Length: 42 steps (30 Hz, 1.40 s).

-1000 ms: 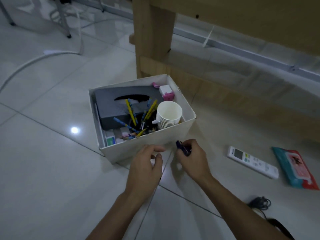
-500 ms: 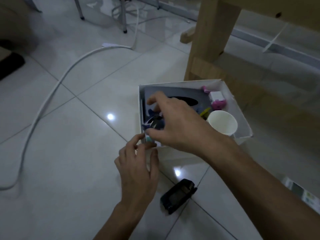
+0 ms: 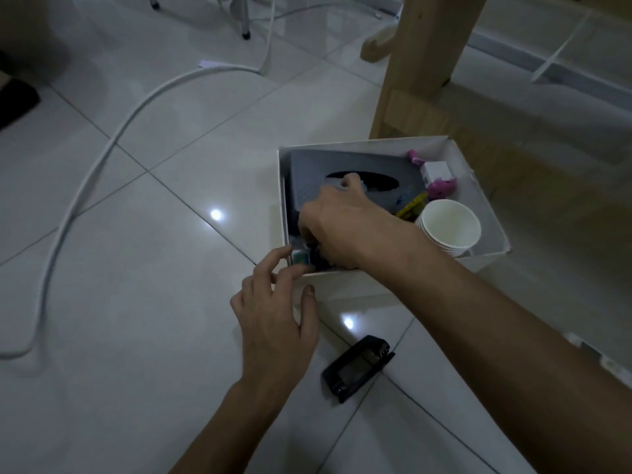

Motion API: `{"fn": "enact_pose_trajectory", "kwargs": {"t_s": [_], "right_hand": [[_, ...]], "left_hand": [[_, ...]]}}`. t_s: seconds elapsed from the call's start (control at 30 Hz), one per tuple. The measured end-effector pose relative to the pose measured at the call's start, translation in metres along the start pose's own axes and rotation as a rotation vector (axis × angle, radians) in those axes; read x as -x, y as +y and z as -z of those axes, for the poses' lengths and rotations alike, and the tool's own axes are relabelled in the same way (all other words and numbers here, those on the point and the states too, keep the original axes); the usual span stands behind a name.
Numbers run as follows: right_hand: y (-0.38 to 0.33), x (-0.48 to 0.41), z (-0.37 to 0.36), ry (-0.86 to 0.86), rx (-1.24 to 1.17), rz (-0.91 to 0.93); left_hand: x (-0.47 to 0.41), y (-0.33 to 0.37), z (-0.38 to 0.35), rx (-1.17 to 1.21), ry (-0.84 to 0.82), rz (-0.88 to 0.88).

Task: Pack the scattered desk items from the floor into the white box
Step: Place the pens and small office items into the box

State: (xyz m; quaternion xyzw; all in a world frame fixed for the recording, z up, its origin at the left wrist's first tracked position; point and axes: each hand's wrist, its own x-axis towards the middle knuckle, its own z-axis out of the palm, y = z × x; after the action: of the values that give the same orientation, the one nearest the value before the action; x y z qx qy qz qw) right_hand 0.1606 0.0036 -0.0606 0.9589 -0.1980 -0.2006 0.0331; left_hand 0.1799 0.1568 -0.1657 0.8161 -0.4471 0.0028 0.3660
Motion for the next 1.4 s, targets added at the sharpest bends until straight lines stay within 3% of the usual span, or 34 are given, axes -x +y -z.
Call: {"fn": "enact_pose_trajectory", "kwargs": {"t_s": [0.13,0.2,0.3,0.37,0.47,0.6,0.8,0.87,0.93,1.03,1.1,1.17,1.2,1.27,1.3,1.4], "right_hand": [[0.007,0.013,0.004,0.168,-0.153,-0.041],[0.01,0.035,-0.003,0.373,-0.341,-0.076],[0.004,0.086,-0.03,0.795,-0.755,-0.113],[-0.006,0.118,-0.063,0.89,-0.891,-0.168],[-0.019,0.159,-0.128,0.7,-0.907,-0.306],[-0.026,0.225,-0.203,0.44,-0.845,-0.557],[-0.036,0.327,-0.257,0.456,-0.708,-1.184],[-0.04,0.358,-0.27,0.376,-0.65,-1.477],[-0.038,0.386,-0.287,0.317,-0.724,-1.643],[-0.041,0.41,-0.311,0.292,-0.911,-1.643],[-0.045,0.416,-0.317,0.391,-0.949,-1.612],[-0.041,0.413,-0.315,0.545,-1.168,-1.726],[-0.035,0.409,-0.31,0.627,-1.399,-1.803],[-0.026,0.393,-0.303,0.792,-1.932,-1.842],[-0.025,0.383,-0.299,0.867,-2.065,-1.803],[-0.026,0.357,-0.276,0.973,-2.018,-1.673]], "left_hand": [[-0.001,0.004,-0.001,0.098,0.054,0.027],[0.002,0.003,-0.001,0.172,0.117,0.031],[0.014,0.002,0.0,0.251,0.194,-0.111],[0.025,0.005,-0.002,0.338,0.169,-0.211],[0.044,0.027,-0.01,0.453,0.005,-0.267],[0.082,0.077,-0.041,0.53,-0.388,-0.243],[0.147,0.129,-0.095,0.404,-0.945,-0.395],[0.161,0.148,-0.103,0.369,-1.005,-0.491],[0.167,0.17,-0.116,0.32,-1.017,-0.566],[0.181,0.194,-0.139,0.198,-1.1,-0.598],[0.191,0.204,-0.15,0.152,-1.143,-0.596],[0.198,0.21,-0.156,0.216,-1.183,-0.51],[0.2,0.213,-0.157,0.27,-1.206,-0.42],[0.204,0.219,-0.153,0.406,-1.286,-0.112],[0.206,0.219,-0.148,0.493,-1.323,0.054],[0.199,0.217,-0.127,0.644,-1.271,0.314]]}}
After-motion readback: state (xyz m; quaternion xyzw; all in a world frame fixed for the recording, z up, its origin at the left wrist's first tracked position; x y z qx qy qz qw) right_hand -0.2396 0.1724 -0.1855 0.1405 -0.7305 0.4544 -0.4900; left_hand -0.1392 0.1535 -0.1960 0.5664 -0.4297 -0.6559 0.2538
